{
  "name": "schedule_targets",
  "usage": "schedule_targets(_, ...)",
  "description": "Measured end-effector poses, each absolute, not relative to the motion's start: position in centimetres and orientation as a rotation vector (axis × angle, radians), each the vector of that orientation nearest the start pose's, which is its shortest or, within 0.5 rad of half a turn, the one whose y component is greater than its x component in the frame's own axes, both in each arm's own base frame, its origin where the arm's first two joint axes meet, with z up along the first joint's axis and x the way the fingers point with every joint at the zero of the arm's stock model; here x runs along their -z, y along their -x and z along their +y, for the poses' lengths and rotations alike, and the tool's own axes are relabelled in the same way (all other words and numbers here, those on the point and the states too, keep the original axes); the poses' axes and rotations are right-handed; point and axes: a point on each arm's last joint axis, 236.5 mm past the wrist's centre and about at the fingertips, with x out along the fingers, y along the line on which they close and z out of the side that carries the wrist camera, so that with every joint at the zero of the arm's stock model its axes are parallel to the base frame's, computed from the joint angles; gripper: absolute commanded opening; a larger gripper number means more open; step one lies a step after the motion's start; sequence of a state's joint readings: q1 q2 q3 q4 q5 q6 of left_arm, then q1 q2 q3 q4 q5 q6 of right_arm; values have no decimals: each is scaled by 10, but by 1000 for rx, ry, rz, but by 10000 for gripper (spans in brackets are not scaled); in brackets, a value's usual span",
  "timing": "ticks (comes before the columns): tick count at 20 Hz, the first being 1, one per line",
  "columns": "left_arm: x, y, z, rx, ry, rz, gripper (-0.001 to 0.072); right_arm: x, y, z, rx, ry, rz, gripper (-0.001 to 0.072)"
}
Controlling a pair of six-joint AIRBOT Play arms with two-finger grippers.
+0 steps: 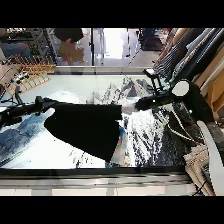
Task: Fold the clothes and pants, and hang the long-sleeved shirts on hangers.
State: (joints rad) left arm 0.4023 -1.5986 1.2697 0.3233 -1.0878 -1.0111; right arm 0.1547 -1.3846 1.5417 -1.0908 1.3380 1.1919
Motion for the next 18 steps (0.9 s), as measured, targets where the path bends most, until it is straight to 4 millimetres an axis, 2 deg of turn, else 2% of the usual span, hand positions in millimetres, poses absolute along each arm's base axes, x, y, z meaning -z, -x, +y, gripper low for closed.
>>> schedule_targets(3,-27,-479,13,410,862,936,13,-89,-338,198,-823,74,1252,18)
schedule_targets(6,2,-456,20,388,777,1065,13,-33,-276,224,-909,106,1433,18)
schedule_targets(8,17,-446,22,381,746,1128,28,5,-241,235,-924,112,1520,22)
schedule_targets(9,23,-443,22,379,739,1150,44,20,-228,239,-925,110,1549,162)
schedule_targets(10,29,-442,23,373,729,1165,245,32,-216,239,-926,116,1579,424)
schedule_targets(11,34,-441,25,364,721,1174,595,40,-207,239,-927,116,1600,539)
schedule_targets(12,36,-440,25,364,717,1184,646,43,-205,241,-923,97,1594,525)
schedule_targets(14,35,-440,31,357,716,1184,646,44,-203,229,-890,60,1614,525)
schedule_targets(17,19,-441,50,314,742,1161,642,47,-221,198,-729,-124,1609,644)
schedule_targets(18,10,-443,56,298,754,1145,620,51,-231,191,-671,-230,1584,648)
